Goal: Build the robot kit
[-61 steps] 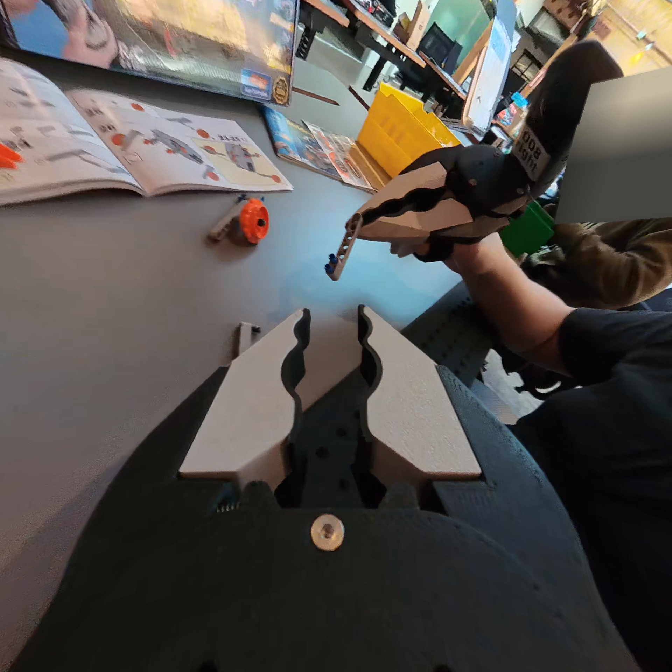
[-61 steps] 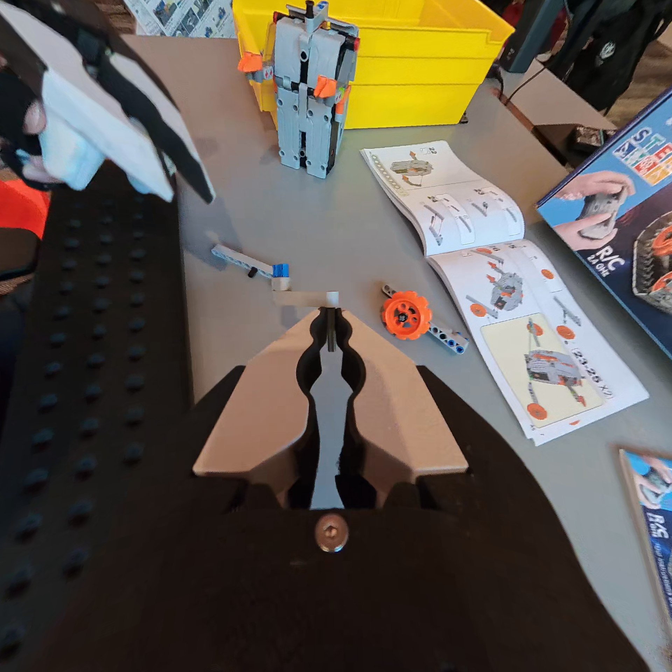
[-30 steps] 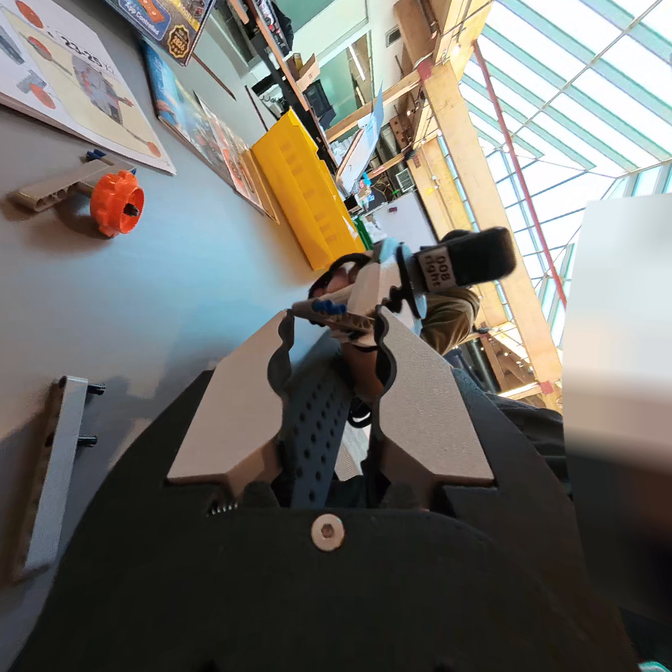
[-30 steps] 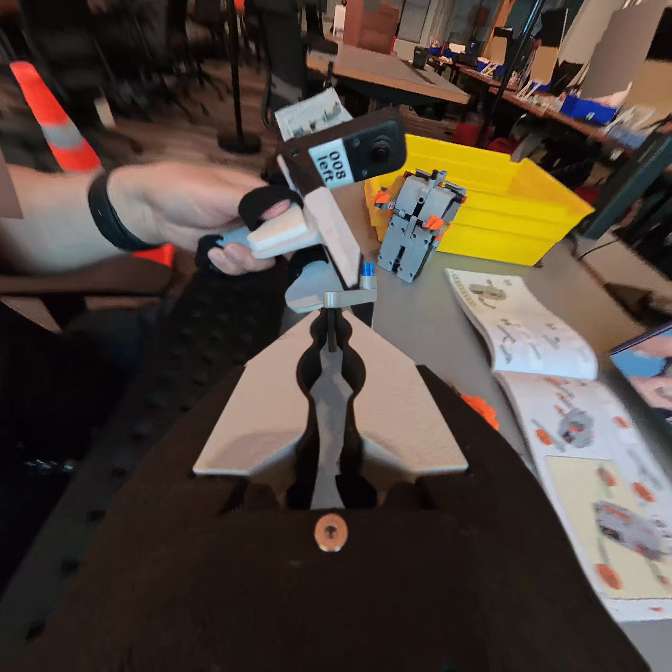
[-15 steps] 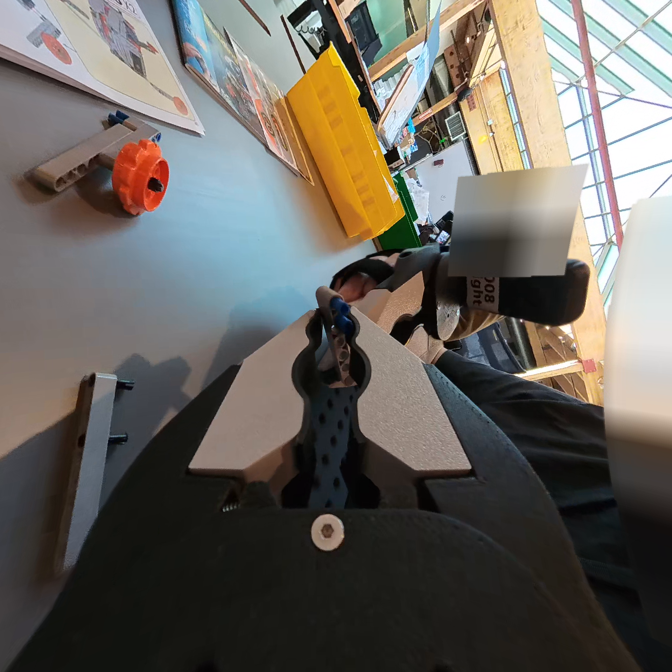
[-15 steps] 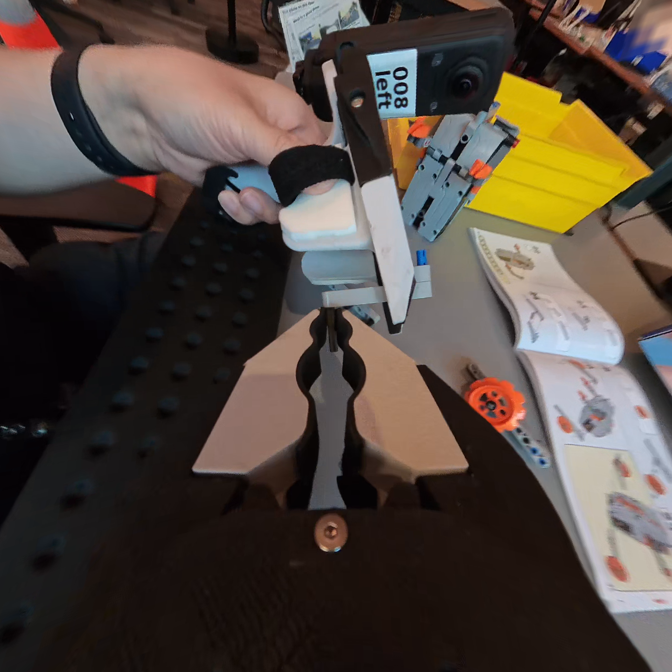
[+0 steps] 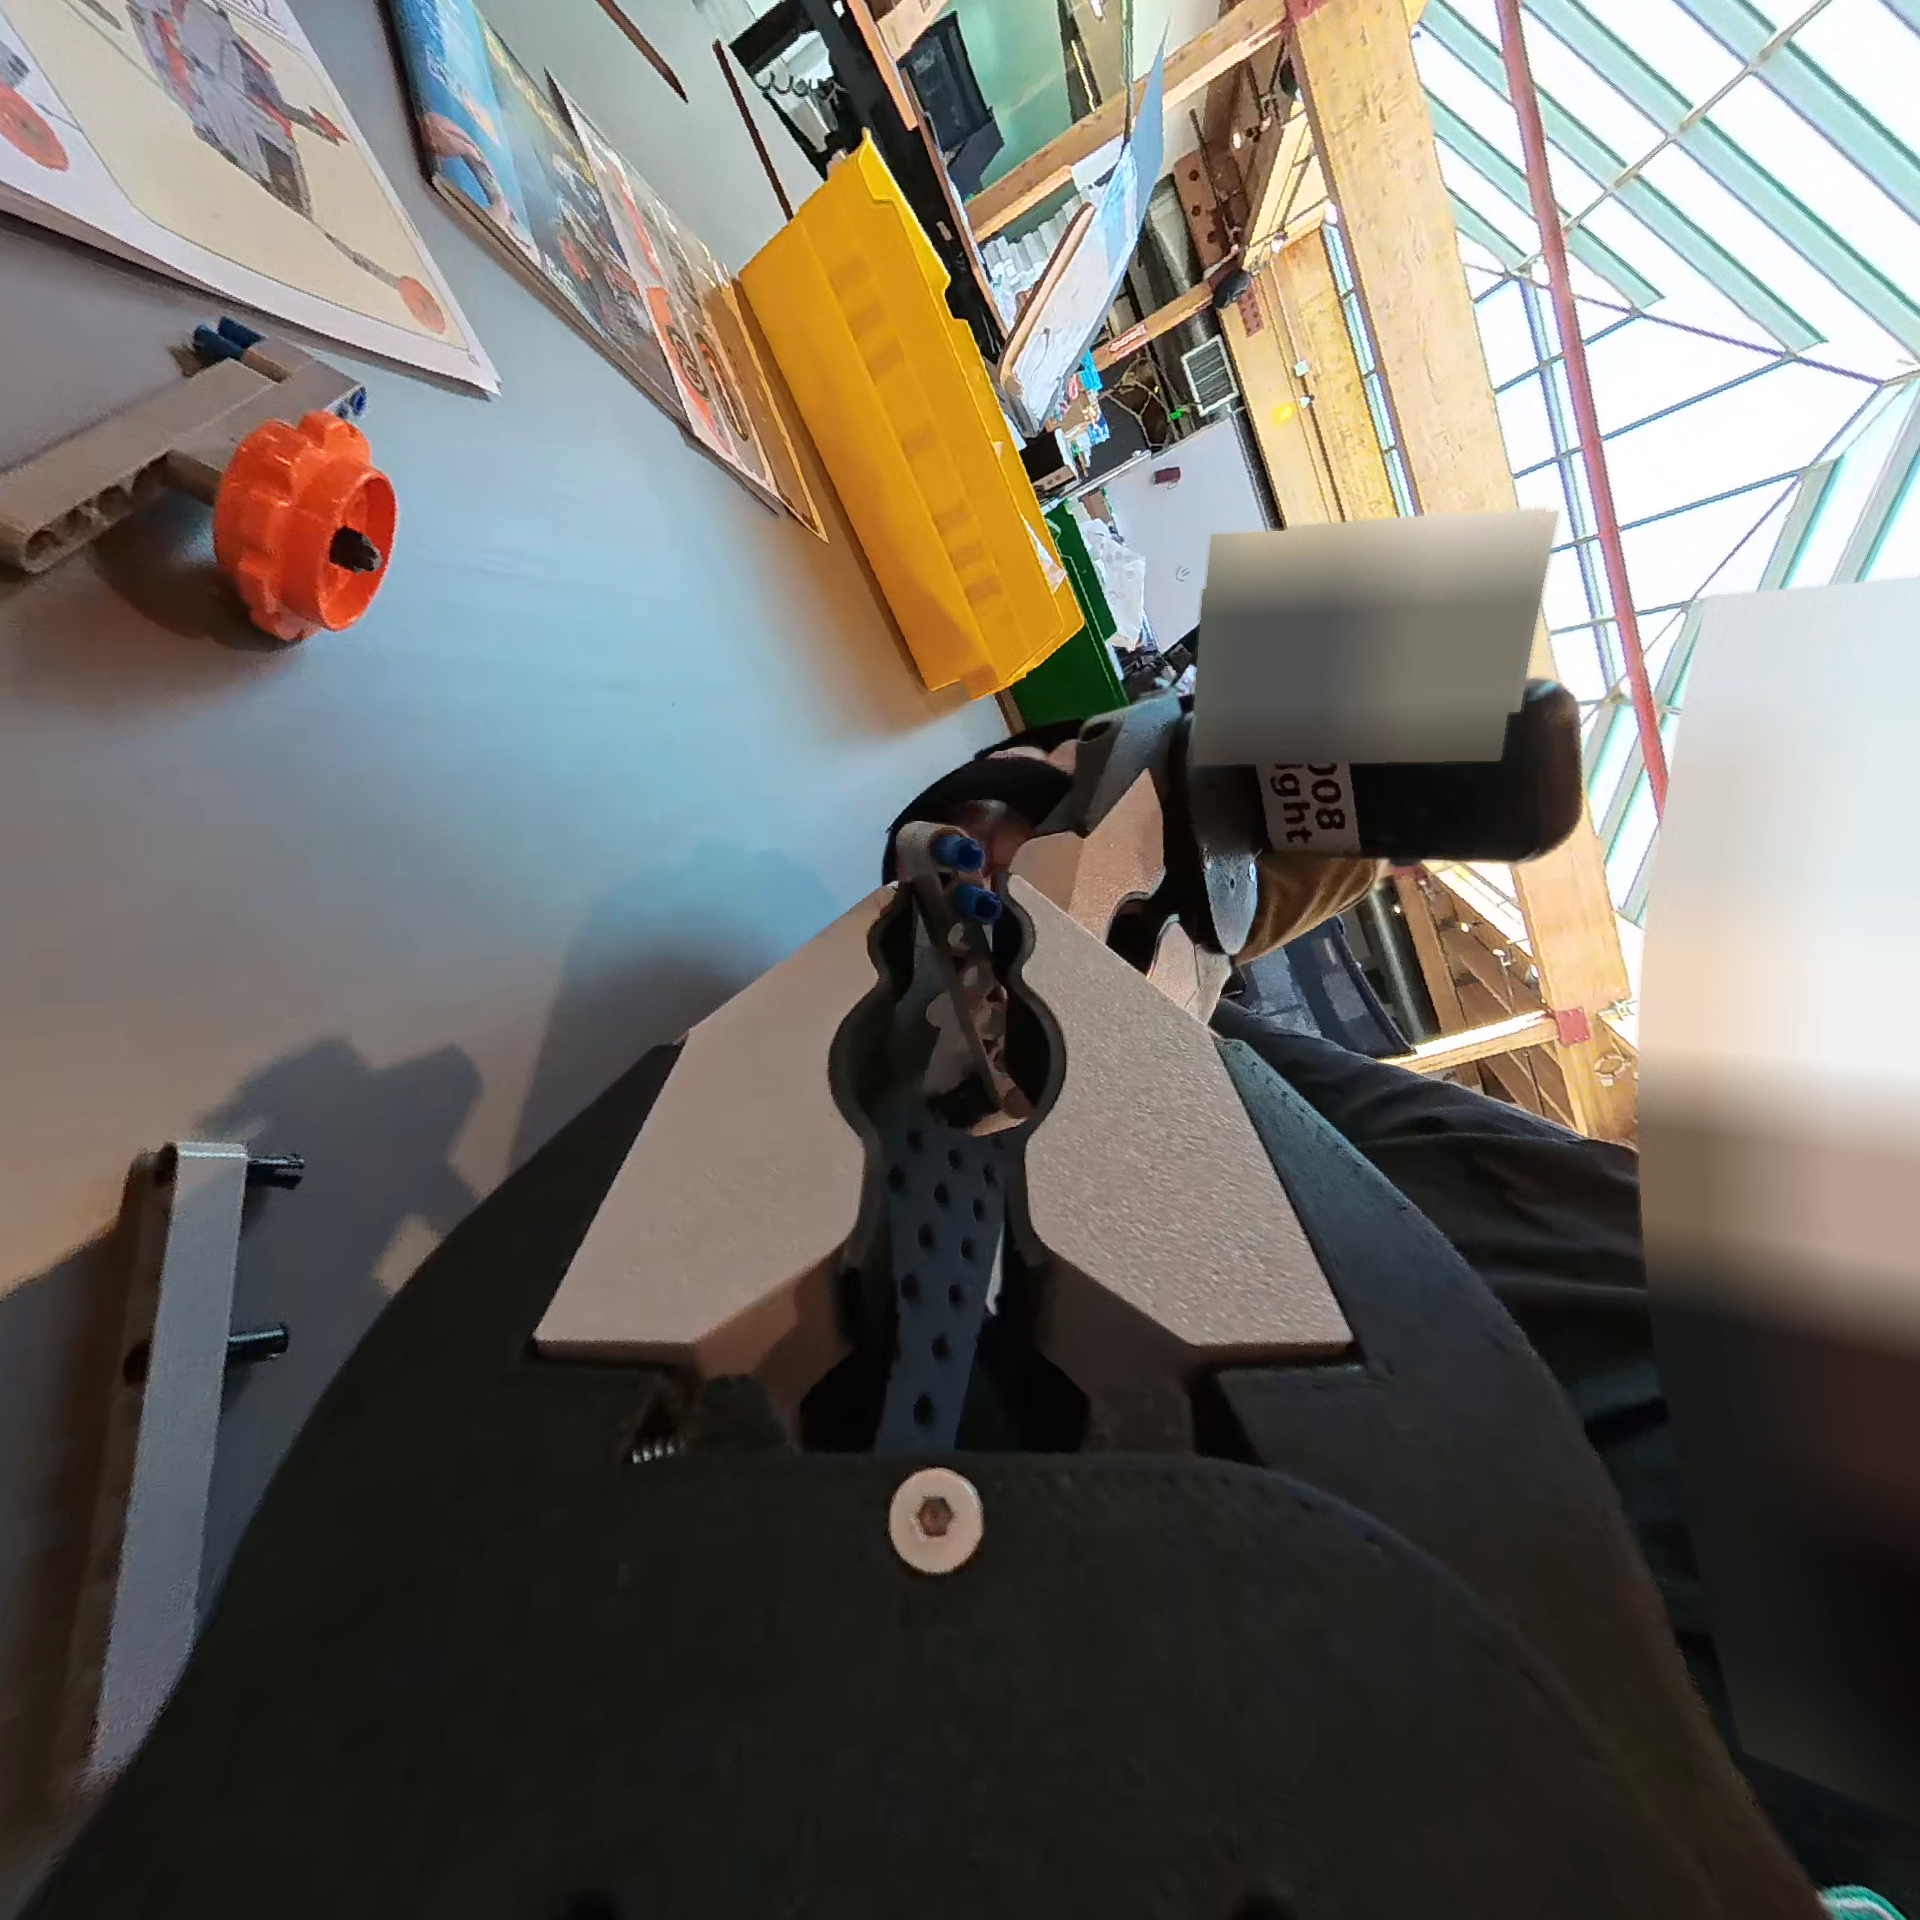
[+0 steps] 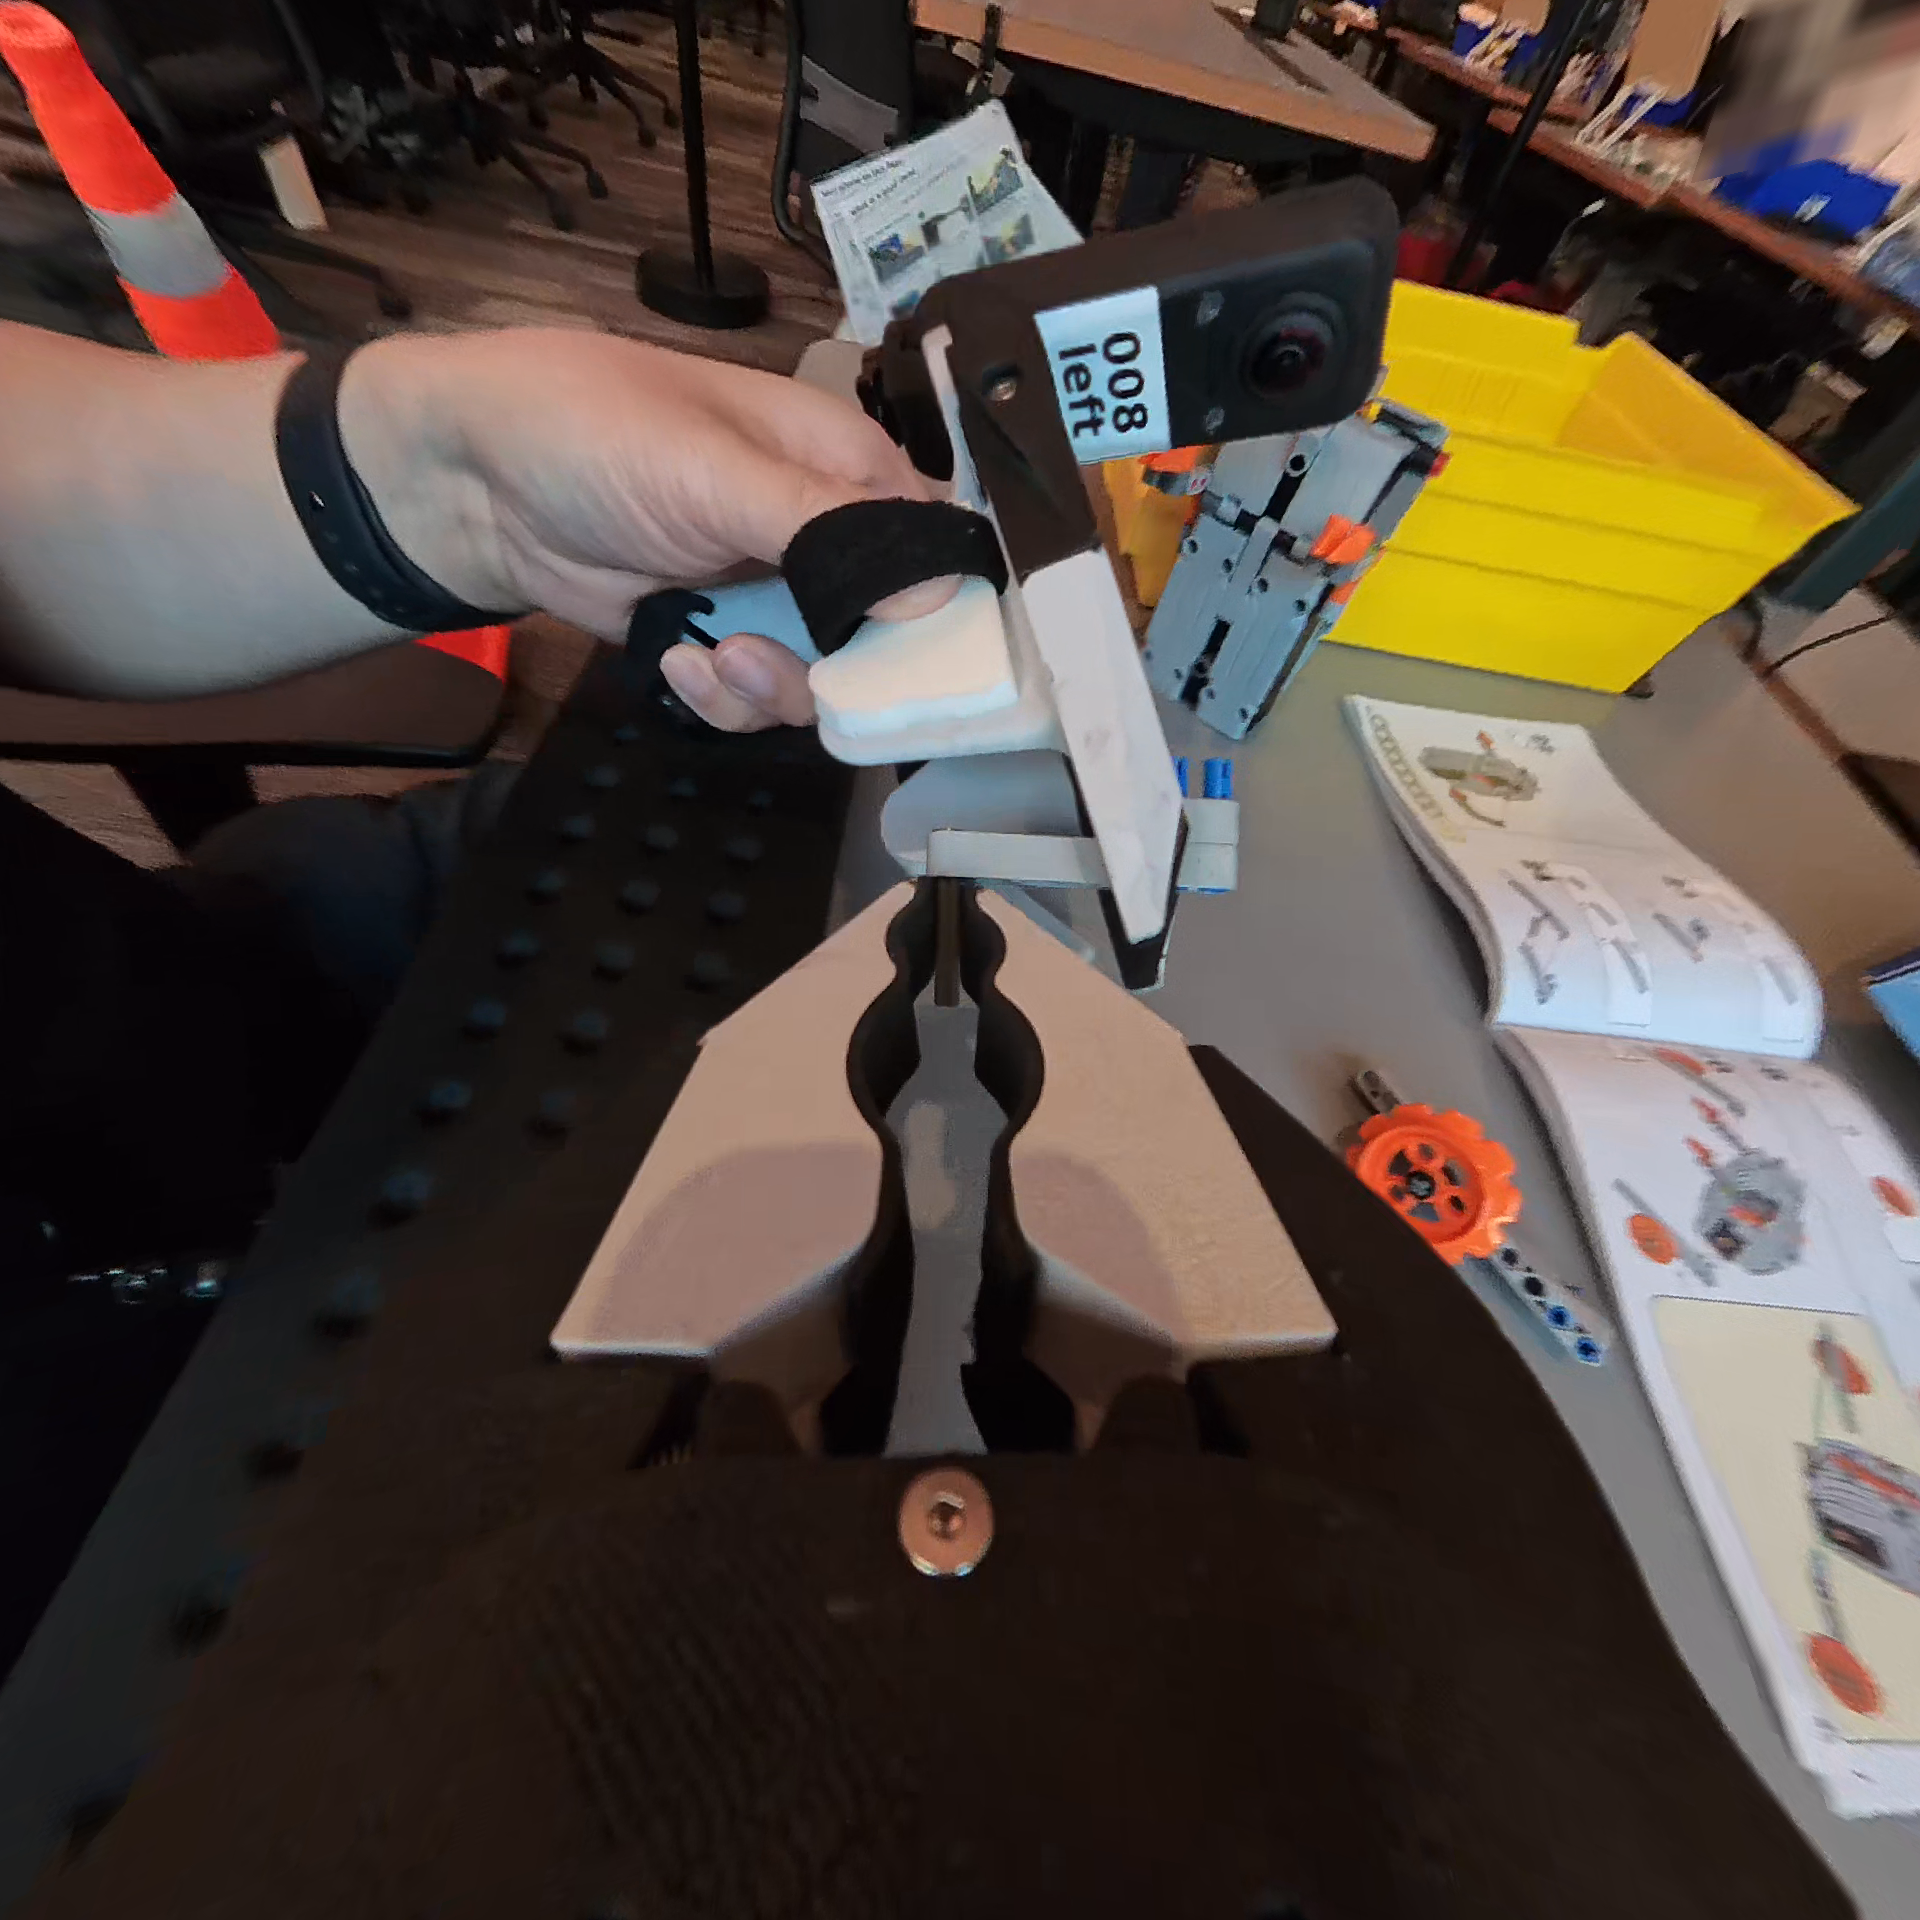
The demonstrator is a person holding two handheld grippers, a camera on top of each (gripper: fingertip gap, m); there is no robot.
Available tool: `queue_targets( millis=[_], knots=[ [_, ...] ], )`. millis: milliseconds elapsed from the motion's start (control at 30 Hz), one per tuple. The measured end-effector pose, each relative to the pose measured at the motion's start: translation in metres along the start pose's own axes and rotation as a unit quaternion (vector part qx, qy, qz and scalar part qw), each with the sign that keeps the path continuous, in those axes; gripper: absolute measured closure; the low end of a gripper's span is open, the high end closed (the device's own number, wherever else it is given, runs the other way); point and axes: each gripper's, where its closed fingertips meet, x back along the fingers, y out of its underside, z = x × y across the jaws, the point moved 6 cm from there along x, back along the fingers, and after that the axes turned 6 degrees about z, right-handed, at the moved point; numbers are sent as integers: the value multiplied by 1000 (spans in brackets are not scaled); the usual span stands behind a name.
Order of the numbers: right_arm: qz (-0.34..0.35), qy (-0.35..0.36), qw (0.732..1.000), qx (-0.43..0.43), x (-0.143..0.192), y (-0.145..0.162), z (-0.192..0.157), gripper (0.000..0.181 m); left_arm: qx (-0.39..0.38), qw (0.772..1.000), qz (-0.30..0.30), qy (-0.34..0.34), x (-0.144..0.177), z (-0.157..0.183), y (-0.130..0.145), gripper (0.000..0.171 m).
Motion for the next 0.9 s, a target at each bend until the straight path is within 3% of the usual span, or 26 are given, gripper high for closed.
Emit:
queue_targets(
  millis=[167,300,467,633,733,900],
  knots=[
    [-23,38,998,48,1,-1,2,179,2,1000,-21,-15,2,-1,4,154],
    [-45,28,997,53,-4,6,-1,179,-8,999,-34,-25,1,1,6,163],
    [40,-42,992,-110,0,2,6,170,-47,996,-62,-33,1,10,0,165],
    [161,-95,937,-296,10,-9,23,156,-81,995,-46,-33,6,26,-17,165],
    [197,-117,909,-348,15,-10,30,162,-94,995,-35,-24,3,33,-21,166],
    [215,-108,893,-380,17,-8,37,165,-95,995,-2,-10,-2,35,-24,166]
  ],
)
